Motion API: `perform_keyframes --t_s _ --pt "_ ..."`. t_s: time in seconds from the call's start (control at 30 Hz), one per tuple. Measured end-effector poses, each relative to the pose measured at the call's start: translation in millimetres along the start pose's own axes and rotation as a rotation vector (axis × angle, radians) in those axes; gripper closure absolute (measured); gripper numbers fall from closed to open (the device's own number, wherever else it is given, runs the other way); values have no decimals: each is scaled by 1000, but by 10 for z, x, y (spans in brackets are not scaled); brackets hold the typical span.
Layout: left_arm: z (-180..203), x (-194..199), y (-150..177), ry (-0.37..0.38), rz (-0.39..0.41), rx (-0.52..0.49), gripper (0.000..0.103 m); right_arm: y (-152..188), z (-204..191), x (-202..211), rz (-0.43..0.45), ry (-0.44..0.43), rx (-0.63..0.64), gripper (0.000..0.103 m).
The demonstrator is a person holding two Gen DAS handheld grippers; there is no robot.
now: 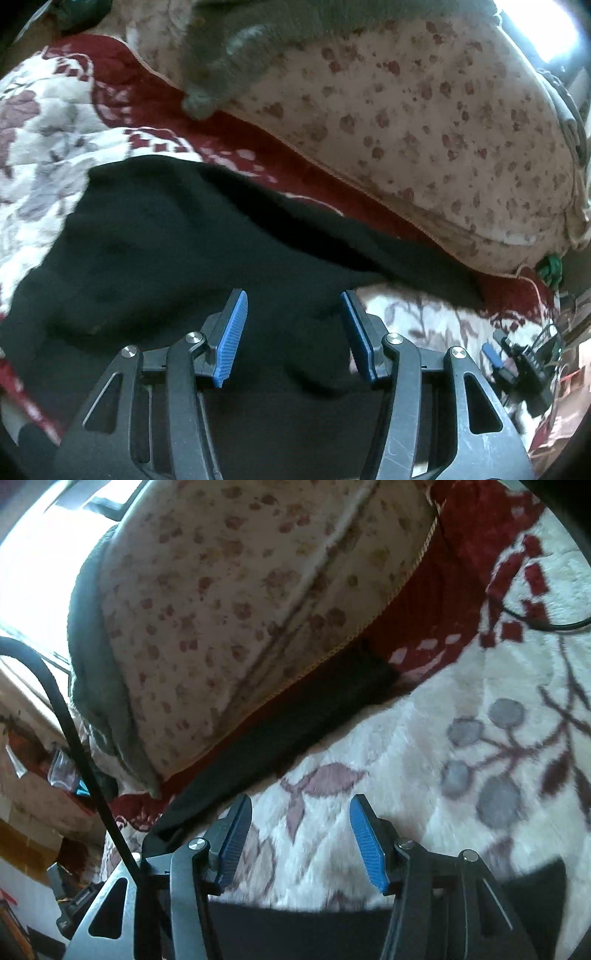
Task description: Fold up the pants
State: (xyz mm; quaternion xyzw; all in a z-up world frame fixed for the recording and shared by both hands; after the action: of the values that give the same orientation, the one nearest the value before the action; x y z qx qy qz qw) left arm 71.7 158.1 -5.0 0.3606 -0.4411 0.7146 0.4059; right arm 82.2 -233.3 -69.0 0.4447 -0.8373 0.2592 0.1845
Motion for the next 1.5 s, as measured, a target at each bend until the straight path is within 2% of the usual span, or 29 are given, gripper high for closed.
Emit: perform_keyframes --t_s 0.27,0.4,0.67,0.73,0.83,0.9,1.0,1.03,1.1,1.23,1.5 --pt "130 -515 -305 39 -70 73 51 -333 104 -248 -11 -36 -75 47" --pt "84 -716 -394 72 -104 147 51 -517 162 -338 1 -41 -109 47" --pt "82 -898 -623 73 -99 214 50 -803 168 -539 10 -11 -116 47" --pt "99 -942 -666 71 -95 218 47 -839 168 -572 9 -6 -110 47" --pt "122 -978 -714 54 -88 217 47 -897 157 -617 10 -32 -103 47" --pt "132 -1008 -726 42 -89 218 47 -929 169 -652 11 -48 -104 66" --pt "128 -1022 -754 57 -73 230 48 -941 217 -683 19 -69 -120 87" --pt "116 -1021 -760 54 -67 229 63 -940 203 -662 24 -87 -115 88" --pt "83 -1020 -755 16 -67 212 88 -934 149 -573 45 -109 -85 91" --pt "101 -890 -736 31 -29 179 95 -880 -7 -415 59 -113 -22 92" --pt "293 -377 -689 33 74 98 97 -731 -221 11 110 -150 19 94"
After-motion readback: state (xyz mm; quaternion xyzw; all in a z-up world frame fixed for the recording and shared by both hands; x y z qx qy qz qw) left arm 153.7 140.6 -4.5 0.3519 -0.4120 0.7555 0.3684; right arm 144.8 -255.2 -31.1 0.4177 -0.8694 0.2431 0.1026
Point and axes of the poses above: each gripper's, at about its wrist camera, not at the fingertips, and x roughly against the way its jaws point, z to its right, y to its underside, the point moved 10 cm from there along -x, roughly the way its jaws point, and after that the axes turned 11 degrees about -z, right-handed, at the moved point
